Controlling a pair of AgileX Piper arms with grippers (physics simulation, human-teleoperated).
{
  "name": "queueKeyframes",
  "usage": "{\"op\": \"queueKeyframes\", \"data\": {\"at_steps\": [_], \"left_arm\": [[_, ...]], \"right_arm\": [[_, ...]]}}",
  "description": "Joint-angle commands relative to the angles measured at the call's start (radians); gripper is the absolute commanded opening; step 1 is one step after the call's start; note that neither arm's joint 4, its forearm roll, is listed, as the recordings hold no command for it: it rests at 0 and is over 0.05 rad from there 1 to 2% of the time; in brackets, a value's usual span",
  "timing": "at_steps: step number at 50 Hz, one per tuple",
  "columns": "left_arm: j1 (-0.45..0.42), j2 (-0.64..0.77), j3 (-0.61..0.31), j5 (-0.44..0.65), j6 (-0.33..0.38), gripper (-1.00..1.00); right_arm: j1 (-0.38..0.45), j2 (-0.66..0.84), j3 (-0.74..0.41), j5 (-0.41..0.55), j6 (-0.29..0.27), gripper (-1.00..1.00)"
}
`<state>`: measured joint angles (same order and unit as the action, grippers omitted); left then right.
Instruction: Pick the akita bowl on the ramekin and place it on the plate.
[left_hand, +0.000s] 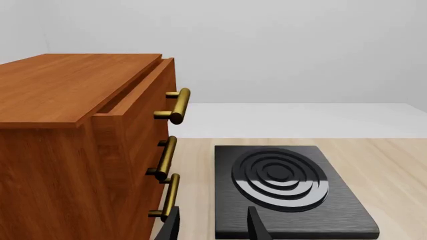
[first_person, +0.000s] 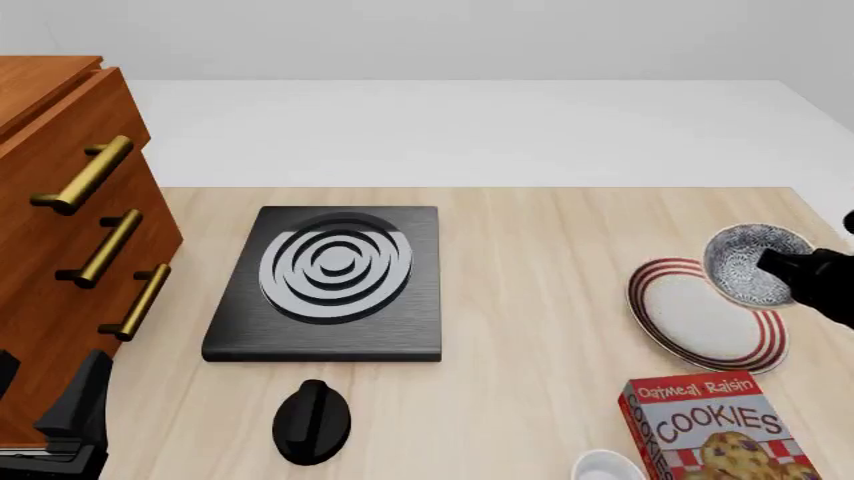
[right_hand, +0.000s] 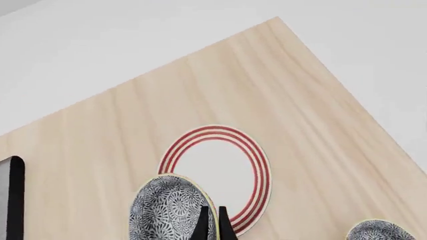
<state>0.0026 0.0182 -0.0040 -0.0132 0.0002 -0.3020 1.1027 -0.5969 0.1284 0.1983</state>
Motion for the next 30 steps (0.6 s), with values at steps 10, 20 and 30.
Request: {"op": "queueKeyframes", "data": {"at_steps": [10,20,30], "left_arm": [[0.000,0.001,0.001,-0.002,0.000,1.00],[0.000,0.004,0.001,-0.004,0.000,1.00],[0.000,0.002,0.001,-0.003,0.000,1.00]], "right_arm": [[-0.045,0.134,0.038,-0.125,0.013,-1.00],[-0.047,0.162,0.030,-0.139,0.006,-1.00],[-0.047,0.221,0.048,-0.194,0.012,-1.00]]}}
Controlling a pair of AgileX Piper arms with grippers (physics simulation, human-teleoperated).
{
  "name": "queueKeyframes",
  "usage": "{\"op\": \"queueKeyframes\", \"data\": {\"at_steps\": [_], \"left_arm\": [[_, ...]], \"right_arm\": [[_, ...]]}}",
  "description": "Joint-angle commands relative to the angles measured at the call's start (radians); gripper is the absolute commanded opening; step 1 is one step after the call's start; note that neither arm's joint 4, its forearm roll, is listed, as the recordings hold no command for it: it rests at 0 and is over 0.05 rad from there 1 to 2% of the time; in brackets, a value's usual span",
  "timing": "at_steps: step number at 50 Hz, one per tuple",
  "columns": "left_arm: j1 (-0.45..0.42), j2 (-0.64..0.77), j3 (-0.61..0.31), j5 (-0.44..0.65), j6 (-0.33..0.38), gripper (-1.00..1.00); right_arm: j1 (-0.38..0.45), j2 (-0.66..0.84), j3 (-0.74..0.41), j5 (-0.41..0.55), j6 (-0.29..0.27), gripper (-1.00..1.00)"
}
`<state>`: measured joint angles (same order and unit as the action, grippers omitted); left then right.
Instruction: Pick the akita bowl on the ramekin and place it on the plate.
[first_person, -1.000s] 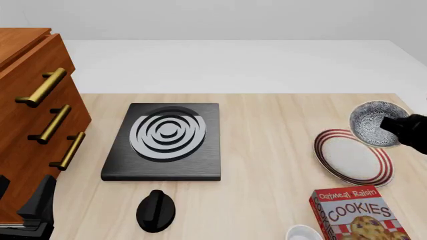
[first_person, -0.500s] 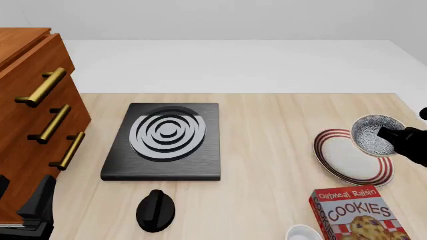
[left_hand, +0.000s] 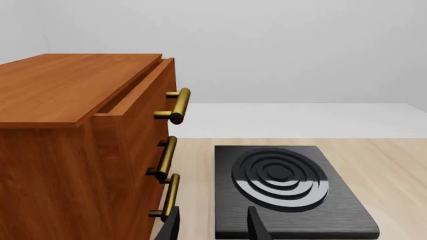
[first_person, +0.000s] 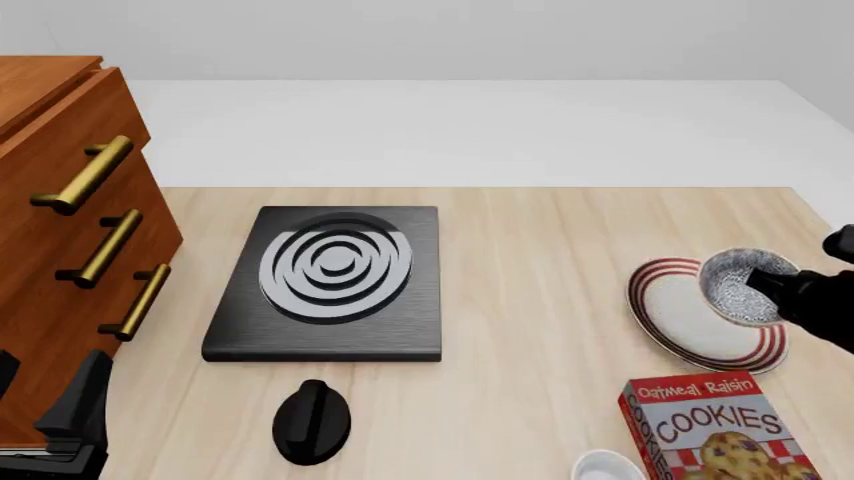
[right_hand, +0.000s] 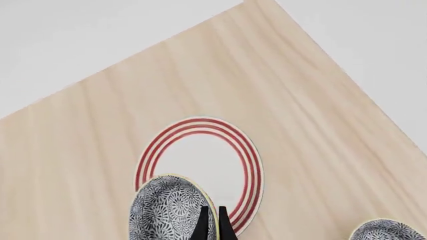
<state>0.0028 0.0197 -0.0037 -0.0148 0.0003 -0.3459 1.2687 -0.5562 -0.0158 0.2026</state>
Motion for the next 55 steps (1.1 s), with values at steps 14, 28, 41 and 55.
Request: {"op": "queueKeyframes", "data": {"at_steps": [14,28,41,55], "left_arm": [[0.000,-0.004,0.000,0.003,0.000,1.00],[0.000,0.002,0.001,-0.003,0.000,1.00],[0.000,0.002,0.001,-0.003,0.000,1.00],[0.000,-0.002,0.000,0.001,-0.001,1.00]], "right_arm": [[0.010,0.116,0.005,-0.093,0.011,-1.00],[-0.002,0.179,-0.007,-0.130,0.003,-1.00],[-0.010,0.225,-0.049,-0.134,-0.007,-1.00],[-0.012,0.290,-0.081,-0.155,-0.007,-1.00]]}}
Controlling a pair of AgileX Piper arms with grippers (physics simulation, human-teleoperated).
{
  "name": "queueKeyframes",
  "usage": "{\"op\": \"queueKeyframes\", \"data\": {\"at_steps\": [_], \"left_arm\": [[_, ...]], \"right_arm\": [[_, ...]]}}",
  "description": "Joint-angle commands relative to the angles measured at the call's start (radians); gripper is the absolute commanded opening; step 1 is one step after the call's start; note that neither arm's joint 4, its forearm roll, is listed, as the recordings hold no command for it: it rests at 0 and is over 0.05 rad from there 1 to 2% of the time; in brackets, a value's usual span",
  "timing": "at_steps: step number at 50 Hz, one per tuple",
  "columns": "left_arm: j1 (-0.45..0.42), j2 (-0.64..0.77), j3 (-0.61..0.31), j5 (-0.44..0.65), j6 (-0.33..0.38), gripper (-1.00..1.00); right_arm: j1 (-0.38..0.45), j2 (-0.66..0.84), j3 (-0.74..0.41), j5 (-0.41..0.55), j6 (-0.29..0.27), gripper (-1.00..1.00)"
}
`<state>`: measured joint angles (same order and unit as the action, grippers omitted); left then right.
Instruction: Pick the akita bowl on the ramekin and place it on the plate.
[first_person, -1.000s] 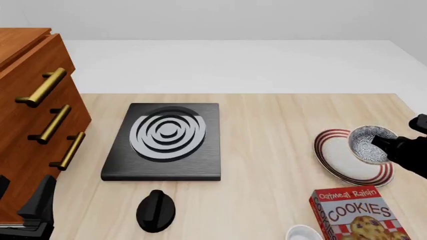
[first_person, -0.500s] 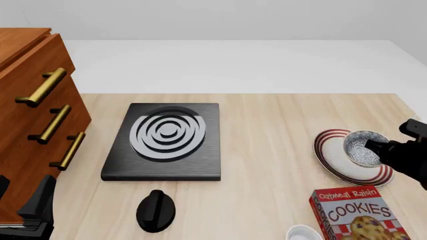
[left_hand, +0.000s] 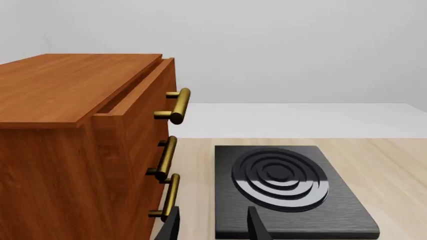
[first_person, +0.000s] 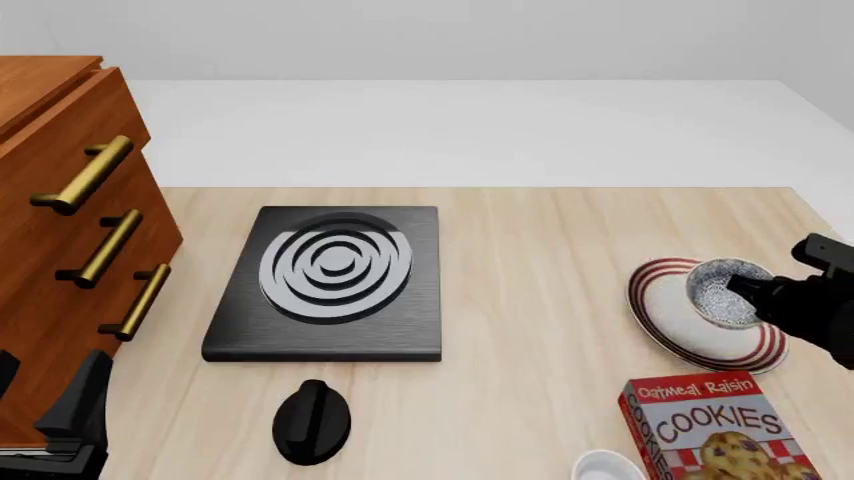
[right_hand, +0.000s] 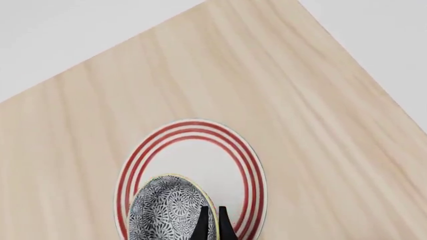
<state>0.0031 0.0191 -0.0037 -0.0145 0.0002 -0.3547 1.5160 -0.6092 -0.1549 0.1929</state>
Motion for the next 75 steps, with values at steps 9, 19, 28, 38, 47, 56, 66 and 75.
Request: {"op": "queueKeyframes", "data": {"at_steps": [9,19,28,38,47,56,66,75], "left_arm": [[0.000,-0.002,0.000,0.001,0.000,1.00],[0.000,-0.001,0.001,0.001,0.000,1.00],[0.000,0.002,0.000,-0.002,0.000,1.00],[0.000,0.002,0.000,-0.002,0.000,1.00],[0.000,0.000,0.000,0.000,0.000,1.00],[0.000,-0.004,0.000,0.004,0.000,1.00],[0.000,-0.004,-0.002,0.007,0.000,1.00],[0.000,-0.002,-0.002,0.003,0.000,1.00]], "right_arm": [[-0.010,0.077,-0.047,-0.028,0.000,-1.00],[-0.013,0.101,-0.069,-0.026,-0.010,-1.00],[-0.011,0.144,-0.092,-0.034,-0.017,-1.00],[-0.012,0.178,-0.106,-0.046,-0.018,-1.00],[-0.016,0.209,-0.115,-0.059,-0.018,-1.00],[-0.017,0.229,-0.108,-0.078,-0.015,-1.00],[-0.017,0.247,-0.101,-0.096,-0.010,-1.00],[-0.016,0.270,-0.099,-0.113,-0.001,-1.00]]}}
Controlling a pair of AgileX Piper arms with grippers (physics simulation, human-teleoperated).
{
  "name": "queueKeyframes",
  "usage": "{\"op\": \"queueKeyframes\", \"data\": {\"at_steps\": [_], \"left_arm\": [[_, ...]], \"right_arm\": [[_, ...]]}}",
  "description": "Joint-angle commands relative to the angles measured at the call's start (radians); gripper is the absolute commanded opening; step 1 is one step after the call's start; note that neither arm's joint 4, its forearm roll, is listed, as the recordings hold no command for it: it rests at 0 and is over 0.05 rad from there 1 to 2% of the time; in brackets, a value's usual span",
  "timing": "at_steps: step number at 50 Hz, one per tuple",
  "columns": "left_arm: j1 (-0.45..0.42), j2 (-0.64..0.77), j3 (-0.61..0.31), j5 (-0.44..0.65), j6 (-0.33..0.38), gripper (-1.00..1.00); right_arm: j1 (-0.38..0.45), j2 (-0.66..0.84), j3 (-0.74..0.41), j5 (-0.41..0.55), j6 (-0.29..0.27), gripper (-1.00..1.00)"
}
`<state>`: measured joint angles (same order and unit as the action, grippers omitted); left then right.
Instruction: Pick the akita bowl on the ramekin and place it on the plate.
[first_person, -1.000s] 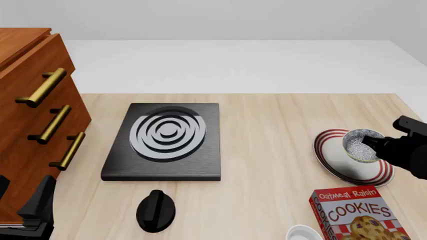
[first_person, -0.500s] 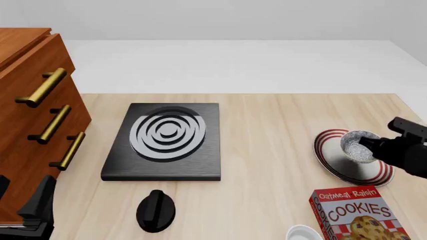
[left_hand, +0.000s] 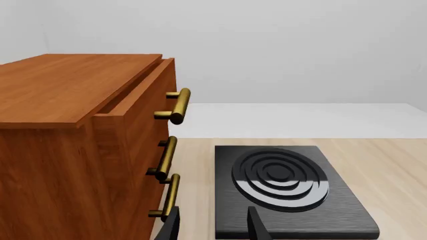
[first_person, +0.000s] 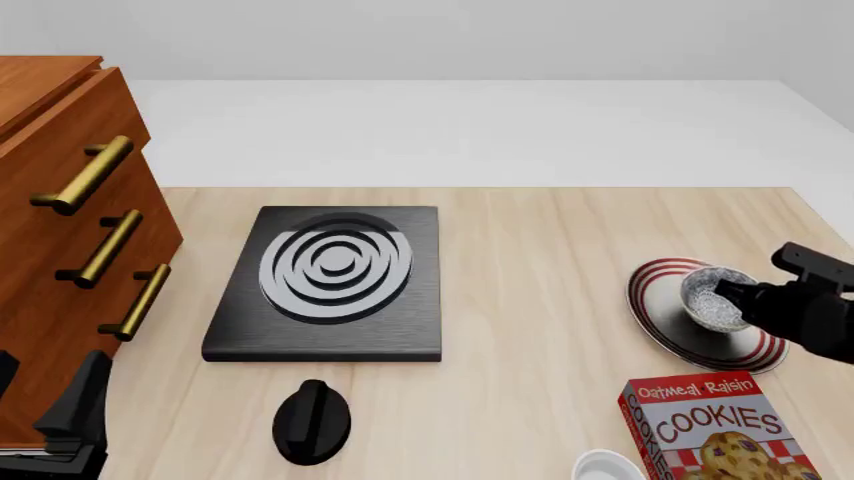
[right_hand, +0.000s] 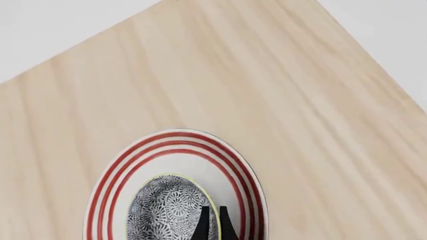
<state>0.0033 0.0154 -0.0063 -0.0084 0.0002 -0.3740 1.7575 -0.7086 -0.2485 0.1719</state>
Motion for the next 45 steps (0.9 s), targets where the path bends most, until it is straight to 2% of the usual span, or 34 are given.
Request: {"op": "queueKeyframes", "data": {"at_steps": [1,18,20,21,45], "left_arm": [[0.000,0.002,0.001,-0.004,0.000,1.00],[0.000,0.010,0.004,-0.014,0.000,1.00],[0.000,0.008,0.004,-0.012,0.000,1.00],[0.000,0.008,0.004,-0.012,0.000,1.00],[0.000,0.004,0.003,-0.006,0.000,1.00]], "right_arm": [[0.003,0.030,0.001,-0.021,0.022,-1.00],[0.011,0.030,0.021,-0.043,0.048,-1.00],[0.012,0.031,0.026,-0.048,0.077,-1.00],[0.011,0.030,0.025,-0.047,0.069,1.00],[-0.016,-0.075,0.069,-0.023,0.076,1.00]]}}
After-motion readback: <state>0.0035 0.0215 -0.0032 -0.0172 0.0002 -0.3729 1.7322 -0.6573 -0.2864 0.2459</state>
